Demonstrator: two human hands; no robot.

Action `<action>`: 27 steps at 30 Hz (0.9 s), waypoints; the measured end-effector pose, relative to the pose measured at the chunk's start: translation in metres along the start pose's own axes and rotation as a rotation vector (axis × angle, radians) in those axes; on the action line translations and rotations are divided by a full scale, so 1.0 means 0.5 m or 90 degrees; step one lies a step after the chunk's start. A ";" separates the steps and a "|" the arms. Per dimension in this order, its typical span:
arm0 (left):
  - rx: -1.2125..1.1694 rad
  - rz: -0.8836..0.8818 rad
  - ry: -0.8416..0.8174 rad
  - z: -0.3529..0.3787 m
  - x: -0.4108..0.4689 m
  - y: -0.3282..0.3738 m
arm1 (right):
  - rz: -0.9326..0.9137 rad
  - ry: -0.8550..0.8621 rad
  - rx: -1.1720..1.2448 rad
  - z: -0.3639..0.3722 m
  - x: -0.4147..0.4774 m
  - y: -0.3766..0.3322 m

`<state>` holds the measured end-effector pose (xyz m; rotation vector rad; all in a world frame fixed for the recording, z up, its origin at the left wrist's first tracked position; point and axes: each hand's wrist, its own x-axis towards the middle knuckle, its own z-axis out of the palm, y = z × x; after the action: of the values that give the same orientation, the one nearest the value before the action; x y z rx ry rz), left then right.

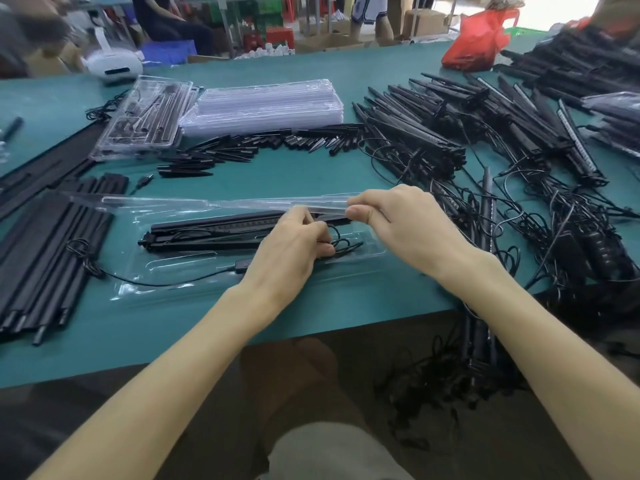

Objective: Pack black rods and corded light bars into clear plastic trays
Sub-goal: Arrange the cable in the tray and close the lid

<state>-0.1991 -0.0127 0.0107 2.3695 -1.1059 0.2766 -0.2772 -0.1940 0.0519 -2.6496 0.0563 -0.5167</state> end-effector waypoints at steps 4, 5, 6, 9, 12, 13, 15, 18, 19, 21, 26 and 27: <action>0.075 0.034 0.032 0.001 -0.004 -0.003 | 0.006 0.014 0.010 -0.007 0.008 0.001; 0.082 0.031 0.031 0.000 -0.003 -0.003 | 0.008 0.014 0.015 -0.009 0.010 0.001; 0.078 0.028 0.027 0.000 -0.003 -0.002 | 0.010 0.011 0.021 -0.010 0.013 0.001; 0.034 0.021 -0.010 -0.005 -0.002 -0.001 | 0.008 -0.022 0.018 -0.009 0.013 0.002; 0.023 0.014 -0.012 -0.008 -0.004 0.001 | 0.006 -0.045 0.003 -0.002 0.003 0.006; 0.029 0.016 -0.007 -0.008 -0.006 0.004 | 0.006 -0.041 0.007 -0.002 0.001 0.008; 0.049 0.028 0.006 -0.009 -0.009 0.005 | 0.002 -0.029 0.012 -0.002 0.001 0.009; 0.059 0.038 0.020 -0.015 -0.011 0.007 | -0.004 -0.025 0.001 -0.002 0.006 0.006; 0.066 0.042 0.022 -0.016 -0.011 0.008 | -0.005 -0.028 0.001 -0.001 0.008 0.005; 0.083 0.058 0.023 -0.019 -0.013 0.011 | -0.001 -0.036 0.004 -0.001 0.008 0.006; 0.151 0.122 -0.032 -0.021 -0.017 -0.002 | -0.007 -0.053 0.015 0.003 0.005 0.016; 0.156 0.133 -0.048 -0.021 -0.018 -0.008 | -0.004 -0.055 0.012 0.005 0.004 0.019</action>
<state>-0.2016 0.0009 0.0150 2.4936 -1.4304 0.4210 -0.2739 -0.2017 0.0467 -2.6518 0.0169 -0.4015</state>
